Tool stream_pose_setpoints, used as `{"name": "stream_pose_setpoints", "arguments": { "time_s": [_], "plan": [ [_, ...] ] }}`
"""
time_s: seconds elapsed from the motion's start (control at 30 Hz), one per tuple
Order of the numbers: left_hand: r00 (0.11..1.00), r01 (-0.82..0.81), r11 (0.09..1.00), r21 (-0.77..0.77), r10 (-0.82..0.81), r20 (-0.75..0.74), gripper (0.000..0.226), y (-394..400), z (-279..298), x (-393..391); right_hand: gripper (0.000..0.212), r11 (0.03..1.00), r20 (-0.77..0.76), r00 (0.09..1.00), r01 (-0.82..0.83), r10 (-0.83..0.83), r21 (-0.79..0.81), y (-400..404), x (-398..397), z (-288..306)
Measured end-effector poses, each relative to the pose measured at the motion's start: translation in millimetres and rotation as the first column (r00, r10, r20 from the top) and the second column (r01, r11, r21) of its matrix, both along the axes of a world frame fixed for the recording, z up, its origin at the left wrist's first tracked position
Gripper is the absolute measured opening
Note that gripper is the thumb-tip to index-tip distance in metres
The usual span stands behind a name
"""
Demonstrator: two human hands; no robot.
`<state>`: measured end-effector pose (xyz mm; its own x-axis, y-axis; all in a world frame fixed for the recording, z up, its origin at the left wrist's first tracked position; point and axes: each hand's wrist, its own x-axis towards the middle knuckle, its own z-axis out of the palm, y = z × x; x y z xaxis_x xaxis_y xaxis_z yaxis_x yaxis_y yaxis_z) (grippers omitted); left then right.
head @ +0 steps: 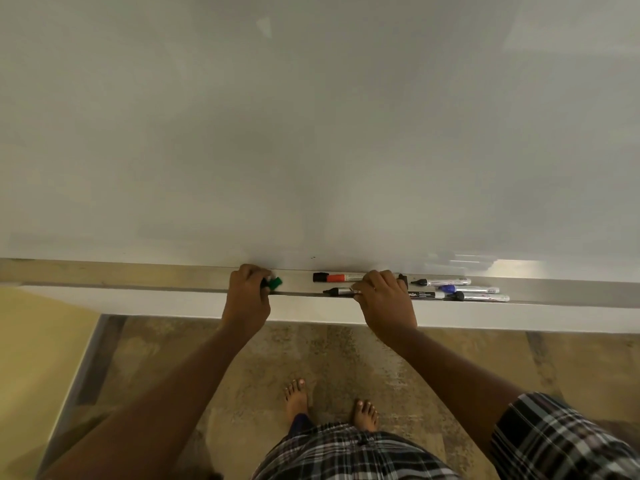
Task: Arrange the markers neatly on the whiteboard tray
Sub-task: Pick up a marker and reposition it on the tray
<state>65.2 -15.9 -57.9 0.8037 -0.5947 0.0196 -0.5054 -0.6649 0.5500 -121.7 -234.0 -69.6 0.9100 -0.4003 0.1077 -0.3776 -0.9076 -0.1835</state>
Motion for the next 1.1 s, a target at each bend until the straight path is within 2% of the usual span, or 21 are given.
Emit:
{"name": "stream_pose_setpoints", "arguments": {
  "time_s": [0.13,0.27,0.57,0.73,0.83,0.93,1.0,1.1],
  "plan": [
    [0.999,-0.048,0.999,0.009,0.048,0.010,0.038,1,2,5,0.020,1.000,-0.003,1.000,0.006,-0.006,0.024,-2,0,-3],
    [0.999,-0.019,0.998,0.051,0.017,0.045,0.051,5,3,12,0.021,1.000,-0.032,0.999,0.001,0.000,0.018,-4,4,-2],
    [0.996,0.026,0.993,0.116,-0.036,0.084,0.021,6,4,19,0.019,0.999,-0.138,0.990,0.012,-0.006,0.041,-4,10,5],
    [0.998,-0.019,1.000,-0.002,0.019,0.054,0.022,4,3,12,0.015,0.998,-0.093,0.996,0.019,-0.014,0.054,0,7,12],
    [0.998,0.063,0.993,-0.103,-0.060,0.032,0.034,0,4,2,0.012,0.996,-0.011,1.000,0.016,-0.015,0.092,3,7,19],
    [0.989,0.145,0.974,-0.174,-0.143,0.021,0.033,-10,7,-11,0.013,0.994,0.017,1.000,-0.017,0.015,0.105,6,8,25],
    [0.991,0.098,0.964,-0.247,-0.118,-0.067,0.028,-19,12,-22,0.021,0.989,-0.017,0.999,-0.024,0.027,0.144,9,8,29],
    [0.960,-0.057,0.926,-0.374,-0.052,-0.274,0.024,-31,23,-36,0.036,0.969,-0.058,0.998,-0.017,0.033,0.247,16,7,36]
  ]
}}
